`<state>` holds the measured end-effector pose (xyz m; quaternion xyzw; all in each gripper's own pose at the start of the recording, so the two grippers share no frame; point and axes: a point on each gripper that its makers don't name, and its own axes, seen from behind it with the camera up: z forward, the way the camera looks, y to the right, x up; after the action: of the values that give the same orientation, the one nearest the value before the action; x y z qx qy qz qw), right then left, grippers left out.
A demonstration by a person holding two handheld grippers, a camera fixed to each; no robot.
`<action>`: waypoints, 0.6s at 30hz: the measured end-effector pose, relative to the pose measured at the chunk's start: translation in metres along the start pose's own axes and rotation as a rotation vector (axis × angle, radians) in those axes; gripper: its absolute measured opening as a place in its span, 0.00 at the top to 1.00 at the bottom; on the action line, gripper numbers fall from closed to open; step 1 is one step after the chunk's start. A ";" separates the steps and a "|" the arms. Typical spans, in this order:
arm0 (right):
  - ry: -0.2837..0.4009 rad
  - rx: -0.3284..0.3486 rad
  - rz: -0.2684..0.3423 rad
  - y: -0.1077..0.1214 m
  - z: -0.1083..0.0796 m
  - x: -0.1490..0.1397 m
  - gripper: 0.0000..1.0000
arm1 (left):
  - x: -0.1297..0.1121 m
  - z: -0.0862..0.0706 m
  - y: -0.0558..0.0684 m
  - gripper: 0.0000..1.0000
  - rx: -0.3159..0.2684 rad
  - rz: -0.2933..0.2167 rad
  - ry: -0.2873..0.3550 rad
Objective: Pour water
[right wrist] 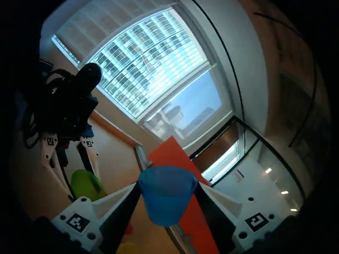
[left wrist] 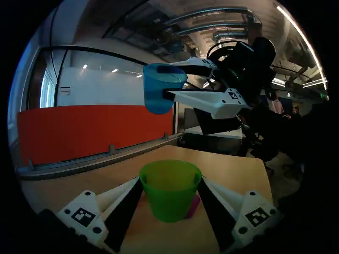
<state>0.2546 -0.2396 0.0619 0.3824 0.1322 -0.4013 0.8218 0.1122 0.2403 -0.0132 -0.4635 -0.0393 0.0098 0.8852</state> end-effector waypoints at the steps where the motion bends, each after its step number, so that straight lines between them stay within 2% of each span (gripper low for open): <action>1: -0.001 0.001 -0.007 0.000 0.001 0.000 0.09 | 0.000 0.000 0.000 0.13 0.000 0.001 0.000; 18: -0.011 0.009 -0.103 -0.001 0.006 0.000 0.09 | -0.001 0.003 0.000 0.13 -0.005 0.001 -0.002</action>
<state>0.2530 -0.2443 0.0654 0.3765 0.1454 -0.4459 0.7989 0.1106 0.2432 -0.0115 -0.4655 -0.0399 0.0108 0.8841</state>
